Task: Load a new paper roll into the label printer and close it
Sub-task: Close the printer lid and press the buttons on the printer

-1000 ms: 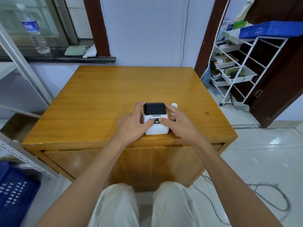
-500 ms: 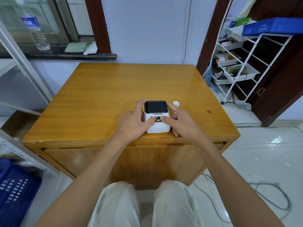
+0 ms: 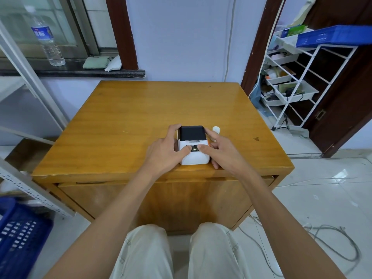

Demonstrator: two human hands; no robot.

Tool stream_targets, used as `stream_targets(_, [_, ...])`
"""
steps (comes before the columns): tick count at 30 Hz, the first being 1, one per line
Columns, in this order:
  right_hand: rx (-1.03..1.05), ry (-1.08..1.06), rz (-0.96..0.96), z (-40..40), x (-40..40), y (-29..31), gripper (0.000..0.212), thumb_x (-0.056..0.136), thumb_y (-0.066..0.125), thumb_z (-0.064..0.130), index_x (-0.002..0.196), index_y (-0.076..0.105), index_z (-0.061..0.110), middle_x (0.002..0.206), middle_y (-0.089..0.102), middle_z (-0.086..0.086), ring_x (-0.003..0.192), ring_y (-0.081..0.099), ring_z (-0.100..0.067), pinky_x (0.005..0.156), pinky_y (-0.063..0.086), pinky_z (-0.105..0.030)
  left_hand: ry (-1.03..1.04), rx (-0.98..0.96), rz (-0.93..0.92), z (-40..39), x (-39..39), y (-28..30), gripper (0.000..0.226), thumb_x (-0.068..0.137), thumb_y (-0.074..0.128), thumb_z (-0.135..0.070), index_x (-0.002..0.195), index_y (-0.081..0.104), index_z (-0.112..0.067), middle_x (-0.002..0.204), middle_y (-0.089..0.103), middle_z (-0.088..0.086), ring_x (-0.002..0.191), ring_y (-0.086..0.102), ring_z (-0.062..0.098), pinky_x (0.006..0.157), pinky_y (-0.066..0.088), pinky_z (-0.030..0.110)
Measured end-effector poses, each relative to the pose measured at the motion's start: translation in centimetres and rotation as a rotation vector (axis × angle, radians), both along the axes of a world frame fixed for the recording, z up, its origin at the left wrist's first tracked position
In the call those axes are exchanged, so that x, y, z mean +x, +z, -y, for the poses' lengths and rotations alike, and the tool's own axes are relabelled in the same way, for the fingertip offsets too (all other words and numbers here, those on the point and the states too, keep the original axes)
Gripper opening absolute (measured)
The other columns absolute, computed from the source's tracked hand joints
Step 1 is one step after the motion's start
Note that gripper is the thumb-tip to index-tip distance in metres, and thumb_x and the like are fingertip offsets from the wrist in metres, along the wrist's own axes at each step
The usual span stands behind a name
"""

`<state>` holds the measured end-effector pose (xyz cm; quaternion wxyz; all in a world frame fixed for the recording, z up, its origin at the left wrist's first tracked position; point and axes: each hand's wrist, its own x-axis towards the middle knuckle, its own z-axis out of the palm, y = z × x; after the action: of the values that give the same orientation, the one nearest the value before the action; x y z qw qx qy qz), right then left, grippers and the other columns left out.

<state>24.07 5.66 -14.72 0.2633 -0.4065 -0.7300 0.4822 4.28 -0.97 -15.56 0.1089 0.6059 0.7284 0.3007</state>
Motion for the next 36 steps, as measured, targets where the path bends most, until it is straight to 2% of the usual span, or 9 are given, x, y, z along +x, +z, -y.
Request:
stream_targets(5, [0.006,0.006,-0.016,-0.02,0.08,-0.05,0.069,0.102,0.067,0.031,0.163,0.036,0.035,0.067,0.059,-0.004,0.043,0.048,-0.009,0.05,0.044,-0.026,-0.001,0.003,0.003,0.11,0.03,0.07,0.073,0.093,0.057,-0.053,0.157,0.029,-0.033,0.068,0.058,-0.012,0.065,0.061,0.015,0.056,0.038,0.032])
stream_targets(12, [0.013,0.001,-0.014,0.01,0.09,-0.14,0.068,0.102,0.067,0.031,0.163,0.037,0.034,0.061,0.061,0.006,0.043,0.048,-0.009,0.048,0.043,-0.022,-0.006,0.008,0.018,0.04,-0.01,-0.02,0.072,0.093,0.059,-0.052,0.156,0.029,-0.033,0.07,0.061,-0.01,0.065,0.062,0.015,0.055,0.039,0.032])
stream_targets(19, [0.008,-0.003,-0.016,-0.09,0.01,-0.33,0.068,0.101,0.067,0.032,0.162,0.037,0.037,0.071,0.059,-0.009,0.044,0.049,-0.011,0.05,0.043,-0.026,-0.004,0.004,0.038,-0.11,-0.12,-0.19,0.072,0.092,0.059,-0.053,0.155,0.031,-0.033,0.07,0.062,-0.008,0.066,0.062,0.015,0.056,0.039,0.033])
stream_targets(27, [0.023,0.003,-0.014,-0.02,0.12,-0.32,0.068,0.101,0.067,0.033,0.163,0.037,0.036,0.069,0.06,-0.006,0.044,0.049,-0.01,0.049,0.043,-0.022,-0.008,0.011,0.043,-0.06,-0.21,-0.29,0.072,0.092,0.058,-0.054,0.155,0.03,-0.033,0.075,0.066,-0.008,0.069,0.065,0.017,0.058,0.041,0.033])
stream_targets(36, [0.031,0.002,-0.007,0.04,0.15,-0.28,0.069,0.102,0.067,0.033,0.163,0.036,0.034,0.067,0.062,-0.004,0.044,0.051,-0.009,0.051,0.046,-0.022,-0.003,0.018,0.033,-0.04,-0.13,-0.3,0.071,0.092,0.059,-0.053,0.154,0.031,-0.033,0.071,0.062,-0.009,0.067,0.063,0.016,0.058,0.042,0.033])
